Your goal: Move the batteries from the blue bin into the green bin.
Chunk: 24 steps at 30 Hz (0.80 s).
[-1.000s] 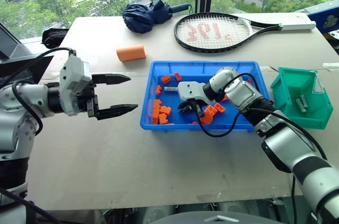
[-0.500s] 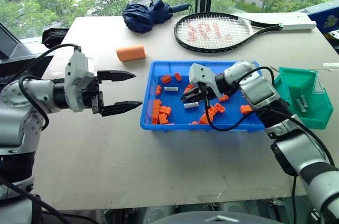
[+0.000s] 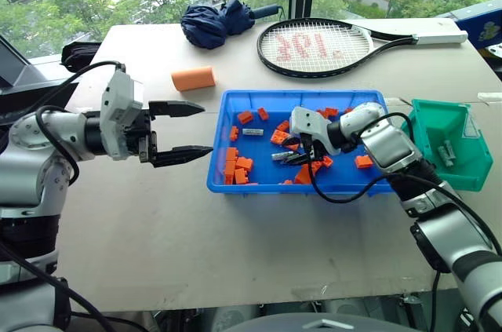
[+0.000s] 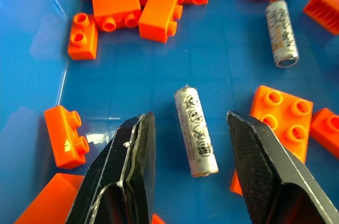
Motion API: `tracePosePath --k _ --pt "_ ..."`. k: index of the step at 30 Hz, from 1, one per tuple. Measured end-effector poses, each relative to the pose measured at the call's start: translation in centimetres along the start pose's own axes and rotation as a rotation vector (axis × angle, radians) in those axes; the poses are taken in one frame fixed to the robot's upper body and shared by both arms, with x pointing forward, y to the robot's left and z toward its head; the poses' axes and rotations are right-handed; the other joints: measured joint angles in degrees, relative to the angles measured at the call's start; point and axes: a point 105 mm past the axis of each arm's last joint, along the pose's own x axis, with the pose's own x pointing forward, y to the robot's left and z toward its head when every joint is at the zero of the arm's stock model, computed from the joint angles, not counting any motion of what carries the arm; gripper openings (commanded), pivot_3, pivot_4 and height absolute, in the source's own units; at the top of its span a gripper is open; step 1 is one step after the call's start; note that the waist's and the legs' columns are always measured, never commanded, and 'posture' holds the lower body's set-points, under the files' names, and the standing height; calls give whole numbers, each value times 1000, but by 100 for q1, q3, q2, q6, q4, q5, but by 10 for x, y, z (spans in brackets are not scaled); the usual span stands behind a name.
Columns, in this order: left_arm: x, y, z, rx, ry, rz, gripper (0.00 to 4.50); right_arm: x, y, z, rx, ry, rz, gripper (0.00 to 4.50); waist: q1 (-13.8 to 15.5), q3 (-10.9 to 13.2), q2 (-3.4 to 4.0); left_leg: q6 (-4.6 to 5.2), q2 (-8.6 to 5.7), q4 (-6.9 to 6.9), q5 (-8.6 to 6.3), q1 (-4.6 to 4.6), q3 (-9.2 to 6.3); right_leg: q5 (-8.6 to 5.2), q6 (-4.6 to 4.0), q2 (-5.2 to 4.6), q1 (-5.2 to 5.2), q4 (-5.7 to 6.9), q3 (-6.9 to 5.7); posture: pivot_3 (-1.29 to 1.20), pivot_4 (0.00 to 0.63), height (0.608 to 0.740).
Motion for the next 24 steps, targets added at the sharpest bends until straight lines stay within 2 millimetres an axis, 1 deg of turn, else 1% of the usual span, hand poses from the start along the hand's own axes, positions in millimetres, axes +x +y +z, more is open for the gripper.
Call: tracePosePath --k 5,7,10,11,13,17,20,23,24 --pt "0 -1 -2 2 19 -10 4500 10 3 -7 23 24 25 2148 -1 0 0 0 0 0 0 0 0 0 0 2 0 0 -1 0 150 740" --pt "-1 -1 -3 3 29 -9 4500 12 1 -10 40 30 19 2148 -2 0 0 0 0 0 0 1 0 0 0 2 0 0 -1 0 150 740" --pt "-2 -2 -5 3 46 -12 4500 12 -3 -9 43 51 14 1340 -2 0 0 -1 0 0 1 2 0 0 0 3 1 1 -2 0 150 740" --pt "-2 -2 -6 2 52 -12 4500 12 -3 -9 45 52 14 860 0 0 0 -1 0 0 1 2 0 0 0 3 1 1 -1 0 150 740" --pt "-3 -2 -7 6 60 -10 4500 14 -3 -8 46 48 17 58 -1 0 0 -1 0 0 1 2 0 0 0 2 1 0 -1 0 150 740" --pt "-3 -2 -7 5 62 -10 4500 12 -3 -7 67 47 13 58 3 0 0 -1 0 0 1 2 0 0 0 2 1 1 -1 0 150 740" --pt "-3 -2 -7 -2 58 -11 4500 -7 -3 -6 92 29 -27 58 27 0 0 0 -2 0 0 -1 -3 0 0 -3 0 0 -2 0 150 740" --pt "1 -3 -4 -7 38 -21 4500 -40 -2 11 117 -65 -110 58 43 0 0 0 -2 0 0 -3 -3 0 0 -5 0 -1 -1 0 150 740" --pt "4 -3 -3 -3 30 -29 4500 -54 0 16 125 -95 -141 58 59 0 0 0 -2 0 0 -3 -4 0 0 -6 1 -1 -3 0 150 740"
